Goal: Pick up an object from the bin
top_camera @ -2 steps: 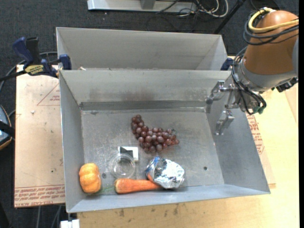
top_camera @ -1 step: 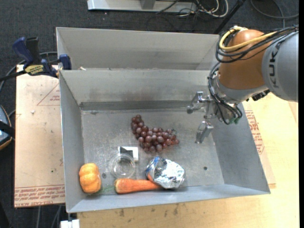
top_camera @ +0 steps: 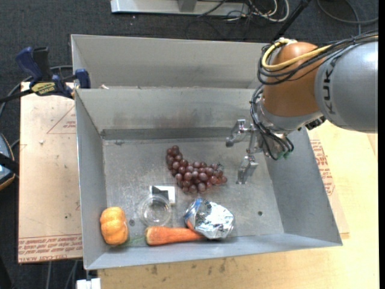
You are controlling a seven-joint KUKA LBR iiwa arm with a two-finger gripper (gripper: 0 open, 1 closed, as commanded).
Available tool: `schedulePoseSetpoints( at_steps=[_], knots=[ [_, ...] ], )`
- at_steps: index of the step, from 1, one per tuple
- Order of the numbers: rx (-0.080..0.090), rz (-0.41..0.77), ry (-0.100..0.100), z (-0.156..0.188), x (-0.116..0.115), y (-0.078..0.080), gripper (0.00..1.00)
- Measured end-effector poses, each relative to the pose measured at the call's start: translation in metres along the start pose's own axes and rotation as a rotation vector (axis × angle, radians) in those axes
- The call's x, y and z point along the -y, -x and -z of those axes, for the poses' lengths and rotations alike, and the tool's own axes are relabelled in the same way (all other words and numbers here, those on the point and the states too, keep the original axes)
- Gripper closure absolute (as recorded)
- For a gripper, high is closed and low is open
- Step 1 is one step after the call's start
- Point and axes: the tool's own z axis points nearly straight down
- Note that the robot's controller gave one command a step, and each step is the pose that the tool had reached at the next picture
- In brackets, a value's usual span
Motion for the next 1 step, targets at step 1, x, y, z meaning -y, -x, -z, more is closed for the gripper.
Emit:
schedulePoseSetpoints(
  at_steps=[1],
  knots=[
    [0.008, -0.075, 0.0, 0.0124, -0.0541, 0.005, 0.0]
  ],
)
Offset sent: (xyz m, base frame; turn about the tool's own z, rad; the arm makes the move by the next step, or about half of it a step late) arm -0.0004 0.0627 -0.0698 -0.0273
